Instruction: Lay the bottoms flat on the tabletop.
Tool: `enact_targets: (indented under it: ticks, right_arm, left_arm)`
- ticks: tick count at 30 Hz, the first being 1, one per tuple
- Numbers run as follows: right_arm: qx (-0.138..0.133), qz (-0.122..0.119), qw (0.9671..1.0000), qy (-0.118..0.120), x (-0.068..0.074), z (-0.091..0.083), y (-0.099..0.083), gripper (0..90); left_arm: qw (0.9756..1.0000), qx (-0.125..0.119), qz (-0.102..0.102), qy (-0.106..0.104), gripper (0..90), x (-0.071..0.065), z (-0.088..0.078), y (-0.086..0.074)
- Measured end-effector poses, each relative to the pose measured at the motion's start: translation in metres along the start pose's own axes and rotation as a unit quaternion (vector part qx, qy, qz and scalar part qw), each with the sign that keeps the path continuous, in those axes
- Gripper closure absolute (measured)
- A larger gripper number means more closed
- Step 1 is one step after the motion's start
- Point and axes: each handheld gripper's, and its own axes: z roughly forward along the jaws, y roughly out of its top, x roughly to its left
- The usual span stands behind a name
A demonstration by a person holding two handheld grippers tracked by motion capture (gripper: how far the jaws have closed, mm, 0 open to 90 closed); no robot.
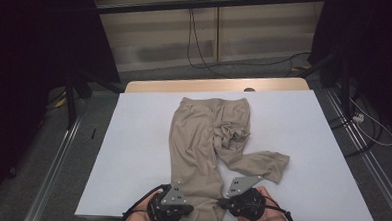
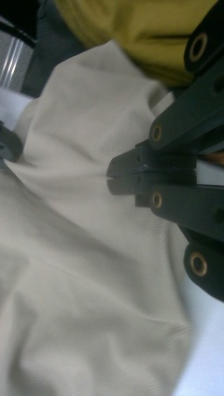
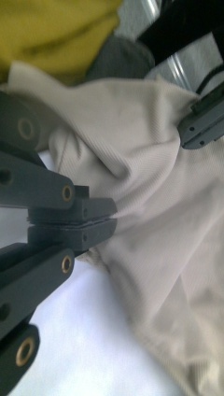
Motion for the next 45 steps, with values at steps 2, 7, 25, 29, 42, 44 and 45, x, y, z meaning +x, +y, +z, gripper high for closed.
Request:
enact_targets:
  ticks: [2, 7, 25, 29, 42, 44, 45]
  right_arm:
    - [0.002, 0.002, 0.9999, 0.015, 0.005, 0.000, 0.000, 89.6]
    - [0.005, 0.004, 0.9993, 0.037, 0.021, -0.006, -0.008, 89.9]
    - [-0.011, 0.015, 0.9992, -0.035, -0.008, 0.004, 0.002, 62.9]
    - [-0.012, 0.023, 0.9991, -0.035, -0.004, 0.002, 0.000, 85.6]
    - [-0.022, 0.042, 0.9986, -0.022, 0.001, -0.011, -0.009, 60.7]
    - [-0.035, 0.058, 0.9966, -0.046, -0.012, -0.018, -0.010, 53.4]
    - [-0.043, 0.068, 0.9950, -0.059, -0.019, -0.022, -0.010, 48.7]
  left_arm:
    - [0.9999, 0.004, -0.010, -0.009, 90.0, -0.001, -0.004, -0.005]
    - [0.9983, -0.024, -0.044, -0.030, 90.0, -0.011, -0.015, -0.015]
    - [0.9963, -0.031, -0.066, 0.045, 66.8, 0.025, -0.001, -0.009]
    - [0.9953, -0.022, -0.082, 0.047, 90.0, 0.024, -0.006, -0.011]
    - [0.9905, -0.053, -0.109, 0.065, 54.1, 0.032, -0.018, -0.022]
    - [0.9894, -0.066, -0.104, 0.078, 44.9, 0.034, -0.019, -0.020]
    - [0.9879, -0.073, -0.105, 0.087, 40.3, 0.035, -0.019, -0.019]
